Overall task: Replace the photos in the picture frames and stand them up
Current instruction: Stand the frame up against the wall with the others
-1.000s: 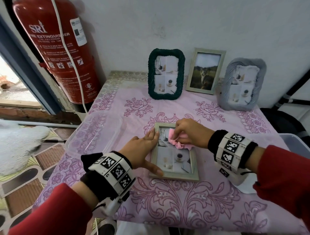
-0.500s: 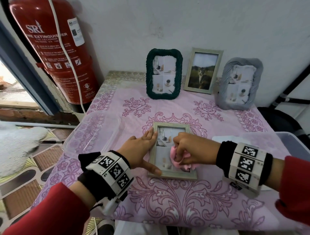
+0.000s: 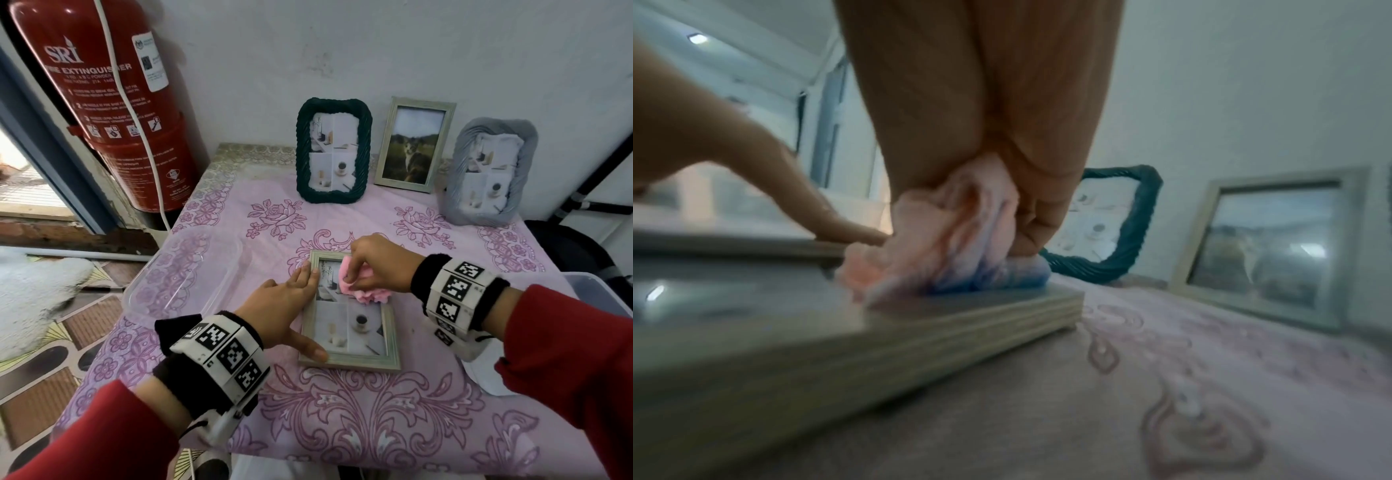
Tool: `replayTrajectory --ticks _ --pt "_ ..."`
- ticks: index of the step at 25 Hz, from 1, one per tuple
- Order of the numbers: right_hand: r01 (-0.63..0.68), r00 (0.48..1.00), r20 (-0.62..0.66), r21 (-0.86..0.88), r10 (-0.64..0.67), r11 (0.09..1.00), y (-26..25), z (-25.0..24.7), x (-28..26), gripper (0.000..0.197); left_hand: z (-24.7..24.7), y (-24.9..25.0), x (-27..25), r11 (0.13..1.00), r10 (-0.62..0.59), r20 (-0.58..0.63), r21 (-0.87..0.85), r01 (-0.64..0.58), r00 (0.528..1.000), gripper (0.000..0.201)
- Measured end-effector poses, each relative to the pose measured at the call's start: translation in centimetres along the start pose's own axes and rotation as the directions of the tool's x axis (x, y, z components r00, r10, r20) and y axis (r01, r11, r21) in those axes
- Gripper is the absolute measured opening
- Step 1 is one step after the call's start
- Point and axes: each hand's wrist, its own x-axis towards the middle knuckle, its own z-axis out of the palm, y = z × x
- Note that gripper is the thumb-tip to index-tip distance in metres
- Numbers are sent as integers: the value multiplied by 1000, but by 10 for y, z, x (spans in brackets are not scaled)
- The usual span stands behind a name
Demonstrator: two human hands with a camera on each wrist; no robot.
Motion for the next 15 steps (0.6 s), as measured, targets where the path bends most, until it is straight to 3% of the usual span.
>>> replayTrajectory --ticks 5,11,15 --pt "23 999 31 97 -27 995 -19 17 -16 16 0 0 0 1000 -10 8 5 10 1000 127" --pt "44 970 244 -160 -4 986 -32 16 -51 17 1 -1 -1 1000 -11 8 -1 11 1000 127" --pt "84 952 305 -183 -25 980 -32 8 -35 12 3 -2 -1 1000 0 -7 -2 0 1000 126"
